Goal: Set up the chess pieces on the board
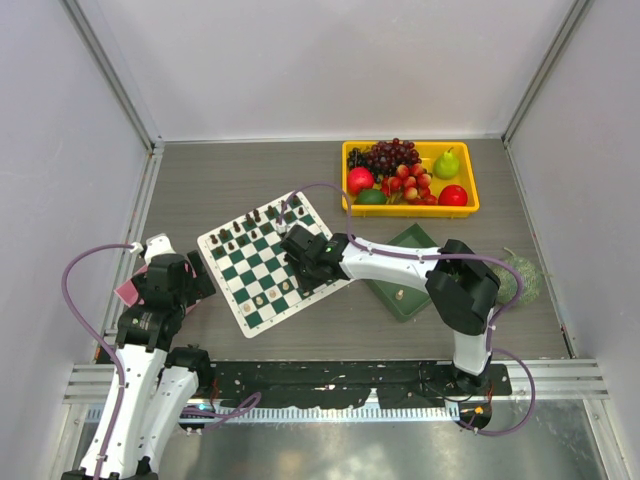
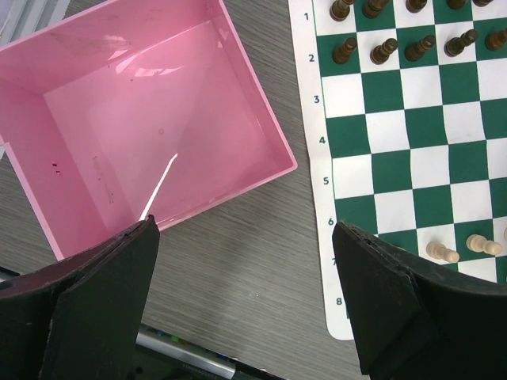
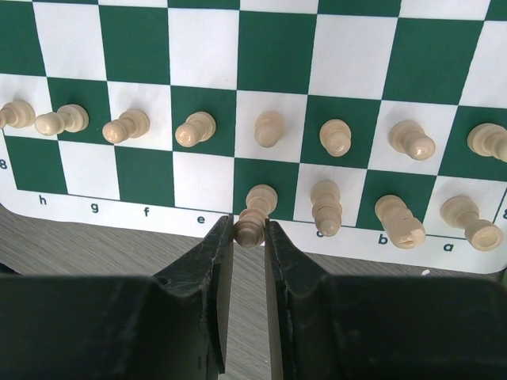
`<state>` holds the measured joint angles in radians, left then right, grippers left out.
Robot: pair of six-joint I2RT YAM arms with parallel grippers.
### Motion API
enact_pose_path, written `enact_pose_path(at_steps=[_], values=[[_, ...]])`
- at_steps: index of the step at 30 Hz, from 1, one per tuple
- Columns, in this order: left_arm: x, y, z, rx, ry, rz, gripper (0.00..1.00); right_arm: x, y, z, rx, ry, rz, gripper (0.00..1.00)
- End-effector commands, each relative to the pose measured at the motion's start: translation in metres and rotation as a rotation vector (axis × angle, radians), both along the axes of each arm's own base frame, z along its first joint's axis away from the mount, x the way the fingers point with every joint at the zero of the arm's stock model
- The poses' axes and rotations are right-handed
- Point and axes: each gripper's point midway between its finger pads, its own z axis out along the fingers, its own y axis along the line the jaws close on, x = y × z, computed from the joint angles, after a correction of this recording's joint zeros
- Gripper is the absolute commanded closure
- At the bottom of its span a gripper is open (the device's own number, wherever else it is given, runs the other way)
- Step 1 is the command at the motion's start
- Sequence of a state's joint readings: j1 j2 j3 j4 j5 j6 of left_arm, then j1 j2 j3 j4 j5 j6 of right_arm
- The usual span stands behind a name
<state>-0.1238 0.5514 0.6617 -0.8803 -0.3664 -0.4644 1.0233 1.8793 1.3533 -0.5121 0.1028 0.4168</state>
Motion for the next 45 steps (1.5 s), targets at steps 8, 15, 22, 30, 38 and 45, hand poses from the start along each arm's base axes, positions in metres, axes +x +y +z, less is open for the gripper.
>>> enact_pose_path(at_steps=[8, 15, 22, 30, 38, 45], values=[[0.008, 0.001, 0.013, -0.001, -0.054, 0.005, 0.01, 0.011, 0.011, 0.017, 0.041, -0.053, 0.002, 0.75], [0.008, 0.001, 0.013, -0.001, -0.051, 0.005, 0.01, 0.011, 0.014, 0.03, 0.071, -0.062, 0.007, 0.59], [0.008, 0.001, 0.012, 0.0, -0.049, 0.004, 0.01, 0.013, 0.014, 0.068, 0.128, -0.109, 0.008, 0.52], [0.009, 0.0, 0.013, -0.001, -0.052, 0.004, 0.01, 0.033, -0.042, 0.119, 0.159, -0.242, -0.145, 0.49], [0.008, 0.0, 0.012, -0.003, -0.052, 0.003, 0.01, 0.049, -0.145, 0.102, 0.124, -0.248, -0.38, 0.48], [0.008, 0.0, 0.012, -0.003, -0.052, 0.001, 0.01, 0.052, -0.19, 0.08, 0.116, -0.209, -0.466, 0.46]])
